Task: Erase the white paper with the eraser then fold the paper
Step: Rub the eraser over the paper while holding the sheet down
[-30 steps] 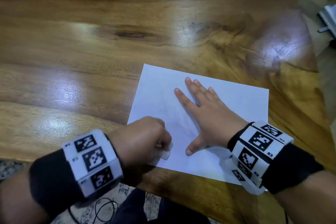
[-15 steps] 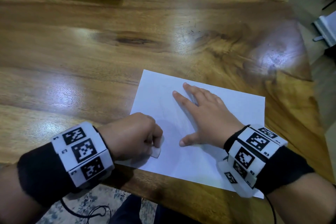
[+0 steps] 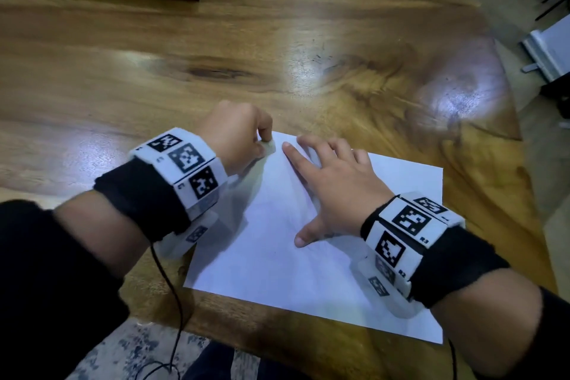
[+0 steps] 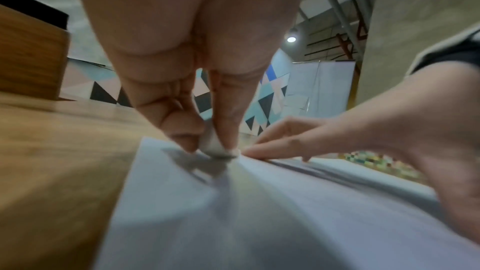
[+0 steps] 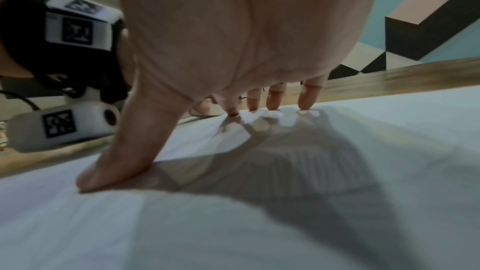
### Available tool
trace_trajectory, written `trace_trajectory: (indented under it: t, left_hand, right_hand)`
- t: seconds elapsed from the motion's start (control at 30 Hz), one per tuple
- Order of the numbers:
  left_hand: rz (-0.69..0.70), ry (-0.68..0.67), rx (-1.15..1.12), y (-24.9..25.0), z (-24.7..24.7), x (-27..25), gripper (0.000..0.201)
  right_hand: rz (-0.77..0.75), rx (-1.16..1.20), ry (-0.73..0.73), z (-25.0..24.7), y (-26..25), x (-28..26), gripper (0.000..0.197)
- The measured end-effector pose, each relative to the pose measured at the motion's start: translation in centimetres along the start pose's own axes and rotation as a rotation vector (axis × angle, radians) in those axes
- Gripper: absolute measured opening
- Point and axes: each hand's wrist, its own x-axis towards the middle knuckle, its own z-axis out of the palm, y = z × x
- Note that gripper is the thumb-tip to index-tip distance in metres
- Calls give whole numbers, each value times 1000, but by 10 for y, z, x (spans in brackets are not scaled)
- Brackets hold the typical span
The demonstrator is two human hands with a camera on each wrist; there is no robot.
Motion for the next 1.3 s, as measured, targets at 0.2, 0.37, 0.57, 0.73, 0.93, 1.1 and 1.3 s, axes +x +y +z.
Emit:
trace_trajectory:
  t: [0.2, 0.37, 0.57, 0.73, 0.93, 1.1, 1.3]
  left_hand:
    - [-36, -239, 24, -1, -11, 1, 12]
    - [-20, -54, 8, 3, -2, 0, 7]
    - [-19, -90, -10, 8, -8, 8, 8]
    - [74, -120, 63, 8, 4, -7, 4]
    - [-5, -72, -13, 8, -5, 8, 8]
    - [104, -146, 98, 3, 5, -14, 6]
    - [29, -31, -18, 6, -1, 9, 6]
  right_hand:
    - [-1, -5, -1, 0, 0, 1, 134]
    - [-5, 5, -4, 0, 0, 1, 135]
    - [0, 5, 3, 1, 0, 2, 135]
    - [-6, 9, 12, 2, 0, 2, 135]
    - [-8, 20, 13, 3, 0, 1, 135]
    - [-10, 21, 17, 4, 1, 3, 136]
    - [-7, 27, 11, 4, 0, 1, 137]
